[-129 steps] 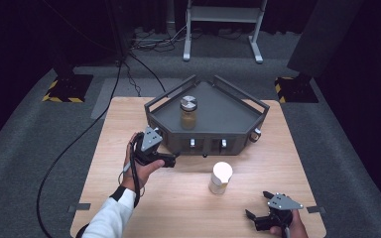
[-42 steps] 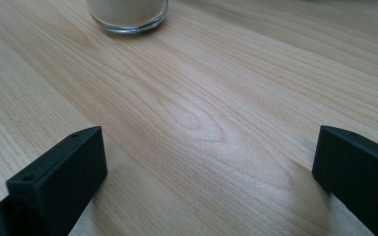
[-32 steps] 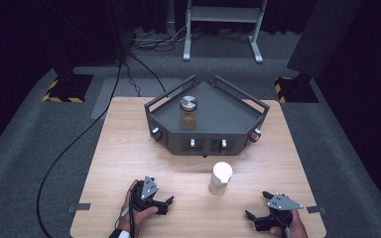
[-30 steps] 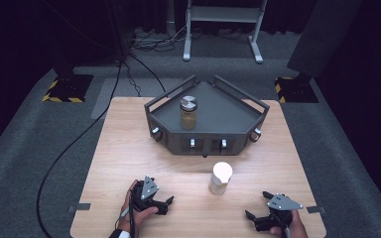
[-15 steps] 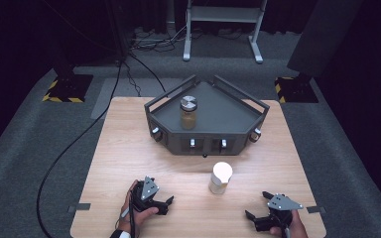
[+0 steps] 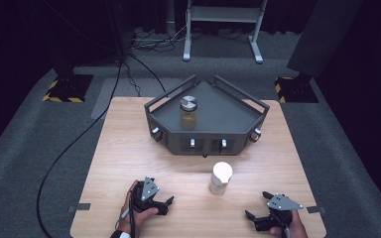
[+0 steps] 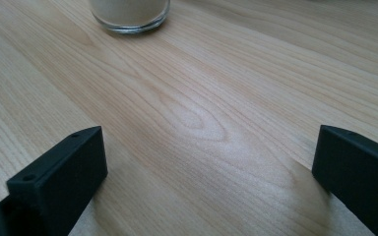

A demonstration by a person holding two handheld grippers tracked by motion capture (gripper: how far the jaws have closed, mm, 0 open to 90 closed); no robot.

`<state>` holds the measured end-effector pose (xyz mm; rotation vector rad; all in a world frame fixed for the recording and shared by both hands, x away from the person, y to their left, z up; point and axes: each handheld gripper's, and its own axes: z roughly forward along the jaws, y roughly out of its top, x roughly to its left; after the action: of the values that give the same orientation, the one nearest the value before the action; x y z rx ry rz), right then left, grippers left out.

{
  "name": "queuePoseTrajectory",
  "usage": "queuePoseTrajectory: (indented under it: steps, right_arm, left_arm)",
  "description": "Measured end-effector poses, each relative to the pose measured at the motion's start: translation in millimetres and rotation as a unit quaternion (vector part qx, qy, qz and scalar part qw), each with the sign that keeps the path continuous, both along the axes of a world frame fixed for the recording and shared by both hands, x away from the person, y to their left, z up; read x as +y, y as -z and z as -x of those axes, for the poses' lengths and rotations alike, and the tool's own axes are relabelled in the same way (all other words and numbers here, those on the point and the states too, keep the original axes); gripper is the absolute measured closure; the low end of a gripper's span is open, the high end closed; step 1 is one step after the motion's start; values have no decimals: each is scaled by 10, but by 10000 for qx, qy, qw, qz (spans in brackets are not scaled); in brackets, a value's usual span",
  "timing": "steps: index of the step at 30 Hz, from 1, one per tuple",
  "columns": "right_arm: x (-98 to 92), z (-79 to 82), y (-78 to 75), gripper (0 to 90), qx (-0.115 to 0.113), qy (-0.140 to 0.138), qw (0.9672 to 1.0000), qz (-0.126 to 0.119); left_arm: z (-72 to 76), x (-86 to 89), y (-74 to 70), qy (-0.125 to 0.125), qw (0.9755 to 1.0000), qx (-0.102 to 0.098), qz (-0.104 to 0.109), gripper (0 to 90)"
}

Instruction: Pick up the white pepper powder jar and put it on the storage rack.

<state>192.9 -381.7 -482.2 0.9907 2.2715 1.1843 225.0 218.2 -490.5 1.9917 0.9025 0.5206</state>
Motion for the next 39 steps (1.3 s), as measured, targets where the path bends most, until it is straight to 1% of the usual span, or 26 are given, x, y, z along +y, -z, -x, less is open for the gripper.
queuePoseTrajectory:
  steps: [4, 6, 9, 11, 14, 16, 19, 21, 26, 32, 34, 37, 39]
  right_arm:
    - [-6, 8, 1, 8, -24, -22, 10000, 5]
    - [-15, 56, 29, 17, -147, 3, 9999, -49]
    - [-31, 98, 40, 17, -233, 50, 9996, -128]
    - [-40, 102, 21, 17, -275, 25, 9994, -214]
    - [-13, 98, -42, 17, -373, -11, 9990, -260]
    - [9, 69, -80, 17, -362, -70, 9988, -314]
    - [63, 20, -130, 17, -405, -159, 9987, -282]
    - [96, -28, -153, 14, -384, -180, 9986, -322]
    - [161, -118, -186, 13, -374, -209, 9985, -327]
    - [210, -220, -223, 12, -360, -239, 9982, -422]
    - [229, -244, -233, 13, -378, -256, 9981, -407]
    - [243, -285, -232, 12, -353, -285, 9979, -472]
    - [255, -302, -238, 12, -357, -318, 9978, -464]
  left_arm:
    - [-3, 2, -2, 4, 10000, 10, 3, 14]
    - [-3, 2, -1, 15, 10000, 1, -1, 14]
    - [-9, 7, -2, 31, 10000, 13, 7, 14]
    - [-12, 9, -2, 39, 10000, 19, 10, 14]
    - [-13, 10, -2, 45, 10000, 18, 9, 14]
    - [-12, 9, -2, 46, 10000, 16, 6, 14]
    - [-15, 11, -3, 49, 10000, 21, 9, 14]
    - [-14, 10, -2, 48, 10000, 18, 8, 14]
    - [-10, 9, -1, 45, 10000, 10, 6, 14]
    - [-7, 7, -1, 45, 10000, 1, -2, 14]
    - [-2, 4, 1, 42, 10000, -19, -10, 14]
    - [-5, 6, -1, 45, 10000, -5, -7, 14]
    - [-4, 6, 0, 45, 10000, -8, -7, 14]
